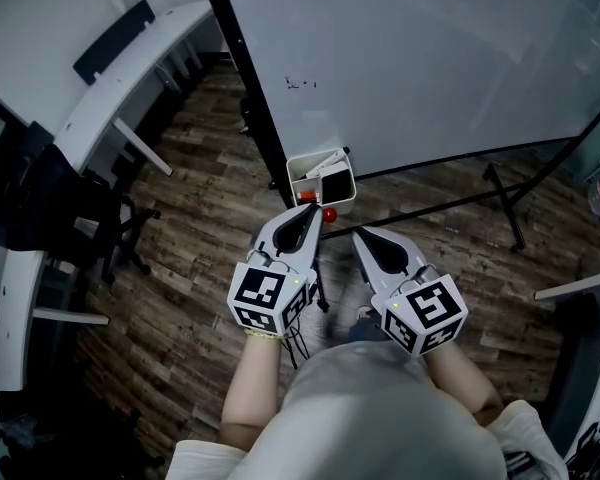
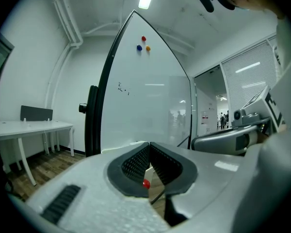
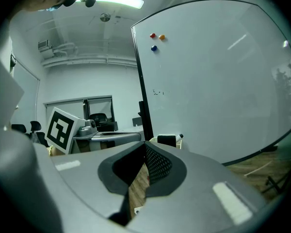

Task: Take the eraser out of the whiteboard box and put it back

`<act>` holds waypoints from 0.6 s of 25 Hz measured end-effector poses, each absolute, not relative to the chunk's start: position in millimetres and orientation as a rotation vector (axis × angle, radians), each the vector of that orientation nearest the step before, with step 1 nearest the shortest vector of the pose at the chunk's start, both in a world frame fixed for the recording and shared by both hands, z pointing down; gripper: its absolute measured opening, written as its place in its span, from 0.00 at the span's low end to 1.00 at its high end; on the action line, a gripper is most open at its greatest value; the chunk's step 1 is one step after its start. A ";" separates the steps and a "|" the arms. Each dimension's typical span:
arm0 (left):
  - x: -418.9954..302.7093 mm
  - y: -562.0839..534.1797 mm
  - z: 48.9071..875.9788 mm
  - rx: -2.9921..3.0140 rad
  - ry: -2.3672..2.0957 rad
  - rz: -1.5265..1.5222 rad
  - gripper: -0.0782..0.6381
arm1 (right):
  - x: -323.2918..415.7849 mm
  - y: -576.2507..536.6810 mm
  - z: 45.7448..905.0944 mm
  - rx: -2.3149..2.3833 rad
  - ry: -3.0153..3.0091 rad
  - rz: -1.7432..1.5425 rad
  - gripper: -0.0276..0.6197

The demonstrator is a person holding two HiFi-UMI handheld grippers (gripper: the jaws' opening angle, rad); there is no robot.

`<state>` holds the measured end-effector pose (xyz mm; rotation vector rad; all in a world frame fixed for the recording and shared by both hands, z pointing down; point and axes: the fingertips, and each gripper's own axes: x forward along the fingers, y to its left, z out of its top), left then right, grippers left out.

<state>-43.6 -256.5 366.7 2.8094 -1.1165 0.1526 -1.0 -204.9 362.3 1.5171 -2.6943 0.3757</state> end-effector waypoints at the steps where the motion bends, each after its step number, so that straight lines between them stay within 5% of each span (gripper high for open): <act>1: -44.9 -253.6 366.9 2.806 -1.118 0.150 0.11 | -2.0 -203.1 362.6 1.517 -2.693 0.375 0.05; 15: -66.3 -210.8 377.5 2.766 -1.131 0.129 0.11 | -14.2 -173.0 371.0 1.532 -2.676 0.362 0.05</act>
